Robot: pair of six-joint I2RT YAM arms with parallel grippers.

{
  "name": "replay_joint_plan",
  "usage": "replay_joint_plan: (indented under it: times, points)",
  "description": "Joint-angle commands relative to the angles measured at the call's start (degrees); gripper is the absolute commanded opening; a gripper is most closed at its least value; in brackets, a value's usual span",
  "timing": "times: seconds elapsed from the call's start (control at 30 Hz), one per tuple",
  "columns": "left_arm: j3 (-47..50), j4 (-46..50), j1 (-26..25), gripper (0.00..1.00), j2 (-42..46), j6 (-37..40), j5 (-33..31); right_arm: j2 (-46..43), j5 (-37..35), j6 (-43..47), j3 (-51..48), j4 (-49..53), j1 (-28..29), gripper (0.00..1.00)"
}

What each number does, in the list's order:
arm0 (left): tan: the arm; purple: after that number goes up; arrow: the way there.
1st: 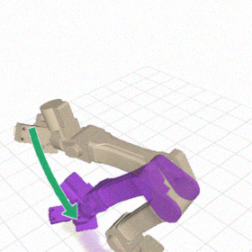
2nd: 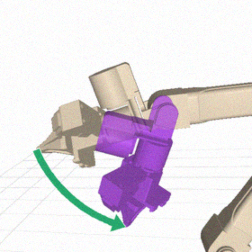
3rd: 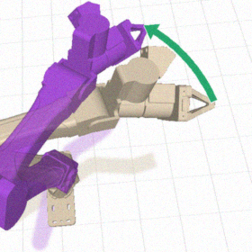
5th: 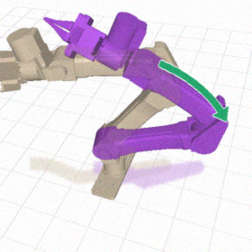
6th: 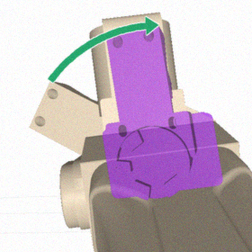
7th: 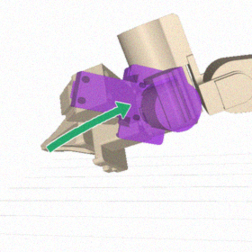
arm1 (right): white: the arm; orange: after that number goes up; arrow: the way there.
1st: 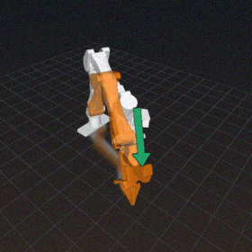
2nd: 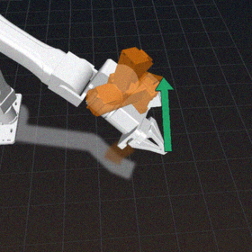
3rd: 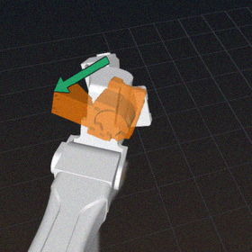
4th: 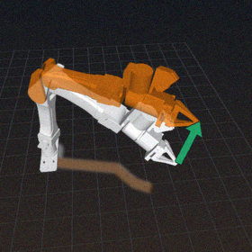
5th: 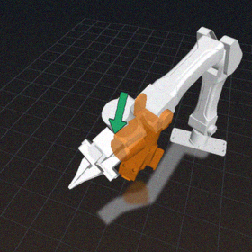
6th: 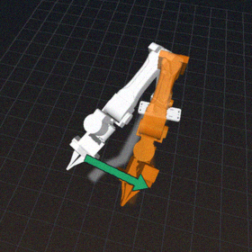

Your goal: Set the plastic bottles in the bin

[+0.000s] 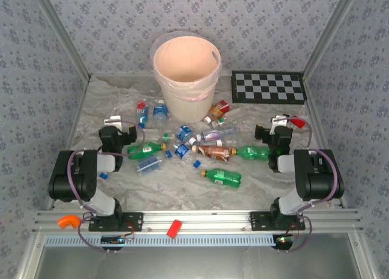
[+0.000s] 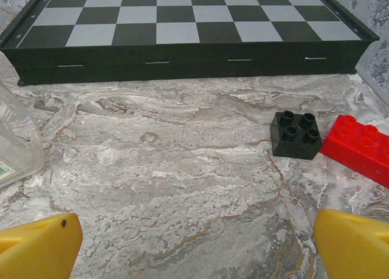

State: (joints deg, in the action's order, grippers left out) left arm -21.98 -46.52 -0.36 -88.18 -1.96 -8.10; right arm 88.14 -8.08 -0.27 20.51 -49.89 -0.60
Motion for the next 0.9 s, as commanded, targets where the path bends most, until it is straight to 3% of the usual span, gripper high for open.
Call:
replay_joint_plan:
  times: [0.0,0.57,0.67,0.73,0.83,0.87]
  points:
    - [-1.4,-0.83,0.27,1.0,0.13,0.05,1.04,-0.14,0.42,1.44,0.54,-0.91,0.35,1.0]
    - [-1.54,-0.11,0.36,1.0,0.83,-0.1,1.16,-0.25,3.15,0.8,0.85,-0.08,-1.02,1.0]
    - [-4.49,9.26,0.36,1.0,6.01,-0.97,-1.28,-1.26,2.03,0.52,-0.49,-2.18,-0.86,1.0]
    - [-9.18,22.1,0.36,1.0,10.6,-2.14,-5.86,-6.15,-5.34,-0.68,-2.85,-2.58,0.09,1.0]
    - [-18.27,41.02,0.36,1.0,15.33,-8.24,-16.61,-16.61,-9.95,-2.29,-3.57,5.16,0.2,1.0]
    - [-20.97,46.33,0.36,1.0,16.09,-9.23,-17.39,-19.26,-10.51,-3.48,-3.03,8.4,0.23,1.0]
